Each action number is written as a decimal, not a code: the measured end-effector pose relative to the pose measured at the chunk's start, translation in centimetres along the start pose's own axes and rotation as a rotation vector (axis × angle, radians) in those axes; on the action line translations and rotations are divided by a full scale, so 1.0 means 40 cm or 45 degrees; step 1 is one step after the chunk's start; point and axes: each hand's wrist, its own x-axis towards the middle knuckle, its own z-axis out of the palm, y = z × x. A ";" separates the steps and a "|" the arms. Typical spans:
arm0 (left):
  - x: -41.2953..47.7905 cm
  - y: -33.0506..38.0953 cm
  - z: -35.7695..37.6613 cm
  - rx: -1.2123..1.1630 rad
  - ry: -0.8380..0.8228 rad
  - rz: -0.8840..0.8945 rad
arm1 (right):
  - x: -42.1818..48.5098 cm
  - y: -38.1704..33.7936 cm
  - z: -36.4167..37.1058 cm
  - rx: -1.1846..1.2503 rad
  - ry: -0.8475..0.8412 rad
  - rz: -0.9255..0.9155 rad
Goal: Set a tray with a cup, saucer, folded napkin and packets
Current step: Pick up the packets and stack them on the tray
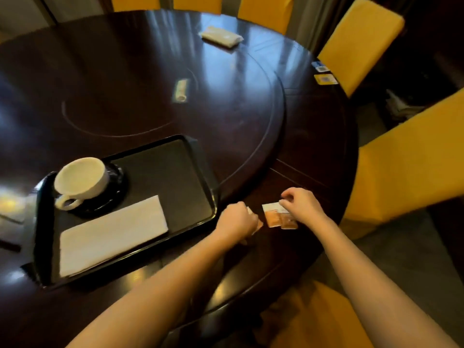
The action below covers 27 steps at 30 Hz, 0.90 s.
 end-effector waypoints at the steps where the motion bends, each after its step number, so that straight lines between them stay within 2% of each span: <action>1: 0.009 0.009 0.043 0.101 0.016 -0.011 | -0.007 0.034 0.011 -0.084 0.044 0.087; 3: 0.029 0.006 0.112 0.210 0.072 -0.080 | -0.025 0.086 0.045 -0.208 0.086 0.216; 5: 0.049 -0.009 0.154 0.305 0.151 -0.176 | -0.038 0.116 0.079 -0.197 0.084 0.279; 9: 0.079 -0.027 0.194 0.421 0.280 -0.231 | -0.038 0.127 0.119 -0.091 0.160 0.250; 15: 0.114 -0.027 0.188 0.031 0.362 -0.325 | -0.018 0.129 0.127 0.210 0.119 0.303; 21: 0.129 -0.055 0.182 -0.275 0.401 -0.329 | -0.010 0.124 0.126 0.821 0.125 0.283; 23: 0.128 -0.062 0.181 -0.315 0.392 -0.308 | 0.000 0.104 0.132 0.763 0.090 0.276; 27: 0.118 -0.070 0.176 -0.284 0.375 -0.286 | 0.006 0.060 0.160 0.256 0.147 0.287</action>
